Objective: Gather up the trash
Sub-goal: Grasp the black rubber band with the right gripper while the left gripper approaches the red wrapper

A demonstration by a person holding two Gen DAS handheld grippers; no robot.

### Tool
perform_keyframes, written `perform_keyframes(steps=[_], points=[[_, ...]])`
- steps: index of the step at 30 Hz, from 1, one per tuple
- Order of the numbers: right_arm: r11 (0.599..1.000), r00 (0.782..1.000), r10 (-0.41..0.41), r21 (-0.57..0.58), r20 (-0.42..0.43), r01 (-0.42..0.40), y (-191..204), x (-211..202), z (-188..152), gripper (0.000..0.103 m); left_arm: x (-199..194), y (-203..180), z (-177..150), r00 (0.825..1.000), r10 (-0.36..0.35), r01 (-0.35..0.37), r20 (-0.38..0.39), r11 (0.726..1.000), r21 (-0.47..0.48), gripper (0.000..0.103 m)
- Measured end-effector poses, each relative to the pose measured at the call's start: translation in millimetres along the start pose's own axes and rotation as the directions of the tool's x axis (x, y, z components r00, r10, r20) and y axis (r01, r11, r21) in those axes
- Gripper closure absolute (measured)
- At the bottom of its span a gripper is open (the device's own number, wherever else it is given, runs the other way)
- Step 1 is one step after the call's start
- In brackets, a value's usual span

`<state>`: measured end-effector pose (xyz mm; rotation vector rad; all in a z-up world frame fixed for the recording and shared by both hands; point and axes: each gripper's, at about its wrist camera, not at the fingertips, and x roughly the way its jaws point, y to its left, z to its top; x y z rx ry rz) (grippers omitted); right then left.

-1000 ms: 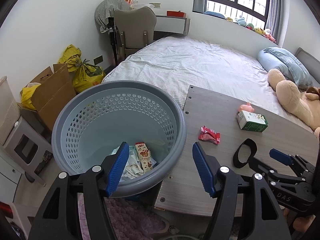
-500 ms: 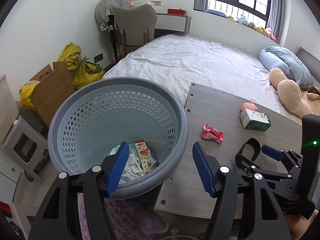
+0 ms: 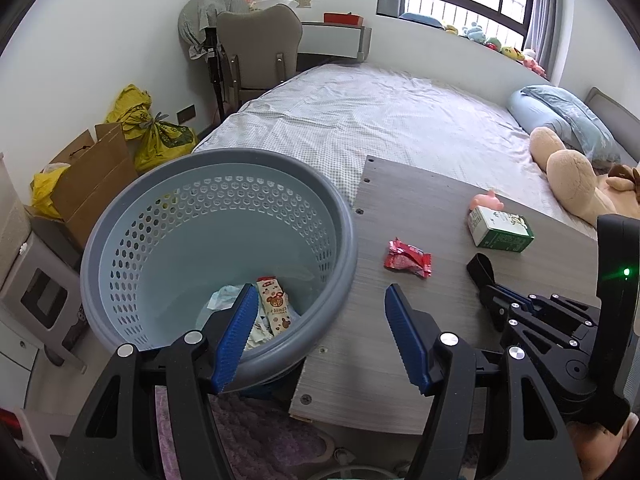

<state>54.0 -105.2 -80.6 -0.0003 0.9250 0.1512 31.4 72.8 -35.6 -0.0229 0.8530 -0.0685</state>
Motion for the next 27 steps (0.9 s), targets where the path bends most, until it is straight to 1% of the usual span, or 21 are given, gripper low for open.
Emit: perform_keyframes(steps=[4, 12, 19, 27], points=[[0.998, 0.999, 0.039, 0.051, 0.015, -0.039, -14, -10, -3, 0.098, 2, -13, -1, 0.999, -0.034, 0.034, -0.014, 0.999, 0.016, 0.04], [0.992, 0.997, 0.045, 0.111, 0.066, -0.052, -44, -42, -13, 0.098, 14, -52, 8, 0.995, -0.099, 0.1, -0.021, 0.994, 0.044, 0.04], [0.985, 0.992, 0.066, 0.152, 0.11, -0.083, -67, -58, -19, 0.098, 37, -81, 15, 0.996, -0.085, 0.086, -0.028, 0.994, 0.068, 0.04], [0.972, 0.985, 0.084, 0.205, 0.148, -0.114, -88, -65, -20, 0.098, 67, -90, 18, 0.996, -0.047, 0.052, -0.071, 0.996, 0.073, 0.04]])
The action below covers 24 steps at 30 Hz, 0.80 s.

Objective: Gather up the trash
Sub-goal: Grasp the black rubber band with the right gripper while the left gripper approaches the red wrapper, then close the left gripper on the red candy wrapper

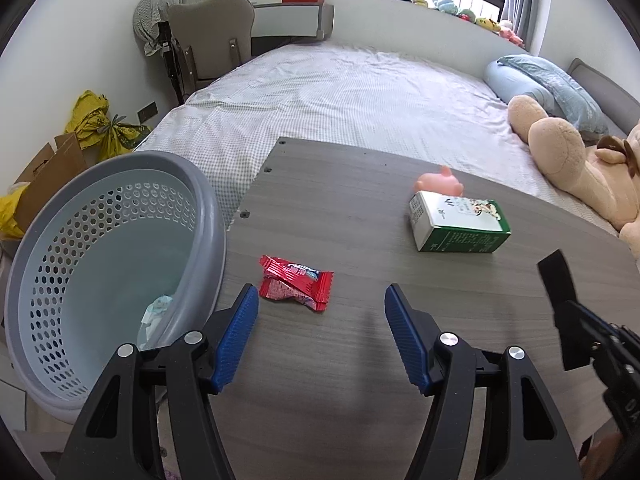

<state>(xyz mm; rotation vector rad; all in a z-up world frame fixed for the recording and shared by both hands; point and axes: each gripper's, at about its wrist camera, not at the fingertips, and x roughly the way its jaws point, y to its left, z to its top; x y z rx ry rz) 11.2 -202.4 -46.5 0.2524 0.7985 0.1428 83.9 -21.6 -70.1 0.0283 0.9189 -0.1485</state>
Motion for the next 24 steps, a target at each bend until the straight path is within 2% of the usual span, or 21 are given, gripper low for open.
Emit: perform_keyframes(steps=[7, 13, 16, 21, 24], points=[[1.0, 1.0, 0.014, 0.027, -0.006, -0.014, -8, 6, -1, 0.098, 17, 0, 6, 1.0, 0.024, -0.024, -0.018, 1.0, -0.008, 0.04], [0.999, 1.0, 0.026, 0.035, -0.011, -0.026, -10, 8, -1, 0.098, 28, 0, 8, 0.999, 0.046, -0.046, -0.026, 0.999, -0.003, 0.053], [0.999, 1.0, 0.027, 0.036, -0.012, -0.026, -10, 8, -2, 0.098, 28, 1, 9, 0.999, 0.044, -0.044, -0.019, 0.999, 0.001, 0.063], [0.999, 1.0, 0.026, 0.038, -0.012, -0.025, -11, 8, -2, 0.098, 27, -1, 11, 1.0, 0.02, -0.02, -0.023, 1.0, 0.006, 0.071], [0.999, 1.0, 0.022, 0.036, -0.01, -0.022, -11, 8, -2, 0.098, 23, -4, 9, 1.0, 0.01, -0.01, -0.021, 1.0, 0.013, 0.072]])
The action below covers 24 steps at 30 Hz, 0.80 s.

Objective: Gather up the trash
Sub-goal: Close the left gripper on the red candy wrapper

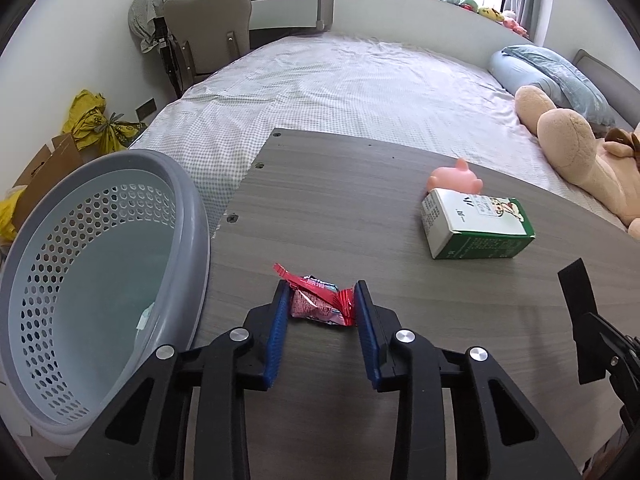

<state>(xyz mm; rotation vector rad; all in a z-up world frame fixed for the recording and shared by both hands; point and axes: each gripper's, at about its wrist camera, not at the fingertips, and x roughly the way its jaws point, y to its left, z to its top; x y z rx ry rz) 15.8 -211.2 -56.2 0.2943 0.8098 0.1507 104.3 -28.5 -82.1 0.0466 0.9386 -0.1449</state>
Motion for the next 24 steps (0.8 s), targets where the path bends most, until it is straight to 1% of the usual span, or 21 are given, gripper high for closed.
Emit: perform_keyframes(steps=[1, 2, 3, 7, 10, 17, 21, 24], points=[[1.0, 1.0, -0.002, -0.001, 0.0, 0.002, 0, 0, 0, 0.098, -3, 0, 0, 1.0, -0.007, 0.007, 0.004, 1.0, 0.003, 0.073], [1.0, 1.0, -0.003, -0.001, -0.002, 0.003, 0, 0, 0, 0.098, -5, 0, -1, 1.0, -0.009, 0.009, 0.007, 1.0, 0.005, 0.079], [1.0, 1.0, -0.004, -0.001, -0.003, 0.004, 0, 0, 0, 0.098, -7, 0, -1, 1.0, -0.011, 0.011, 0.009, 1.0, 0.007, 0.081], [1.0, 1.0, -0.007, -0.012, -0.005, 0.007, 5, -1, -1, 0.098, -13, 1, -3, 1.0, -0.029, 0.029, 0.008, 1.0, 0.008, 0.083], [1.0, 1.0, -0.01, -0.021, -0.005, 0.01, 10, -2, -1, 0.098, -13, 6, -5, 0.999, -0.046, 0.046, -0.004, 0.999, -0.009, 0.088], [0.999, 1.0, -0.019, -0.048, -0.008, 0.018, 20, -3, 1, 0.098, -28, 10, -7, 0.997, -0.074, 0.075, 0.026, 0.997, -0.013, 0.091], [0.998, 1.0, -0.019, -0.066, -0.011, 0.018, 28, -3, 3, 0.098, -41, 15, -5, 0.996, -0.071, 0.072, 0.051, 0.997, -0.014, 0.091], [0.996, 1.0, -0.012, -0.089, -0.011, 0.011, 40, -1, 6, 0.098, -53, 26, -3, 0.995, -0.052, 0.053, 0.083, 0.998, -0.015, 0.091]])
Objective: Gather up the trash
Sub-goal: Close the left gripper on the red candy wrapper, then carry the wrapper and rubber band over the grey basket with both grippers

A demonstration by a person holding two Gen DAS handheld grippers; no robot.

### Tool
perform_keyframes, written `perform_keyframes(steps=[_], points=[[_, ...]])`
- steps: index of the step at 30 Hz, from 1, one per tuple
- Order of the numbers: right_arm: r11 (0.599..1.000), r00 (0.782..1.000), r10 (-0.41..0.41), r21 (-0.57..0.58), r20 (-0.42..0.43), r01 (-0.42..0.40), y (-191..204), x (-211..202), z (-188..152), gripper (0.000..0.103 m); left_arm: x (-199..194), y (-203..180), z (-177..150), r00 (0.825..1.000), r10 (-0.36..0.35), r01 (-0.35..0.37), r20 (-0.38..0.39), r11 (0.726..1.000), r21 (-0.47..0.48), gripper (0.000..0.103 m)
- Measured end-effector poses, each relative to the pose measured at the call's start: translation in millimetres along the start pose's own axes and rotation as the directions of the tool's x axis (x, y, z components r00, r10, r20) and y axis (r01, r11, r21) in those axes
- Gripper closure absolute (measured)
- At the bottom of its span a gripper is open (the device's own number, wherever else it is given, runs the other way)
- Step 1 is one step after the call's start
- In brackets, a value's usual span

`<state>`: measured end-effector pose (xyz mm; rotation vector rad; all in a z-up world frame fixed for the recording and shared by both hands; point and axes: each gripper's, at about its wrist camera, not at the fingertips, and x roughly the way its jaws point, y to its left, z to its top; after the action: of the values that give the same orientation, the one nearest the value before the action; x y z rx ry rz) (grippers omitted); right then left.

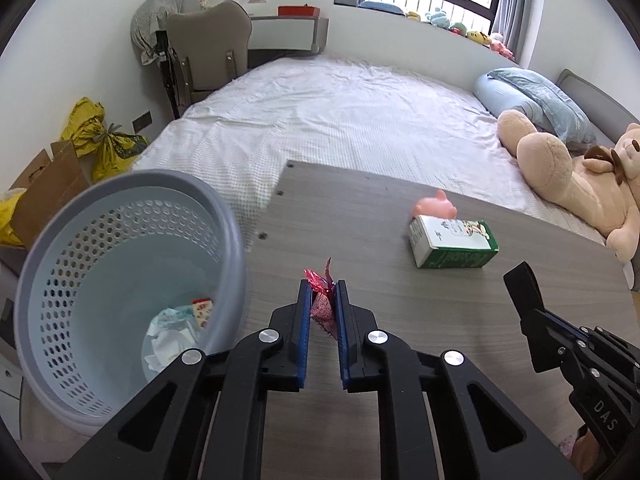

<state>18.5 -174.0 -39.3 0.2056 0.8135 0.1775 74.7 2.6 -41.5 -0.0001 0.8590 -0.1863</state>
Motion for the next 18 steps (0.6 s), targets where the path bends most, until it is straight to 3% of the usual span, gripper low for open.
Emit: perform_keyframes(steps=[6, 18], points=[[0.997, 0.999, 0.038, -0.065, -0.007, -0.038, 40, 13, 13, 0.098, -13, 36, 5, 0.998, 0.052, -0.052, 0.022, 0.998, -0.03, 0.091], [0.958, 0.978, 0.2, -0.196, -0.062, -0.208, 145, 59, 48, 0.098, -27, 143, 9, 0.979, 0.201, -0.197, 0.019, 0.972, -0.132, 0.091]])
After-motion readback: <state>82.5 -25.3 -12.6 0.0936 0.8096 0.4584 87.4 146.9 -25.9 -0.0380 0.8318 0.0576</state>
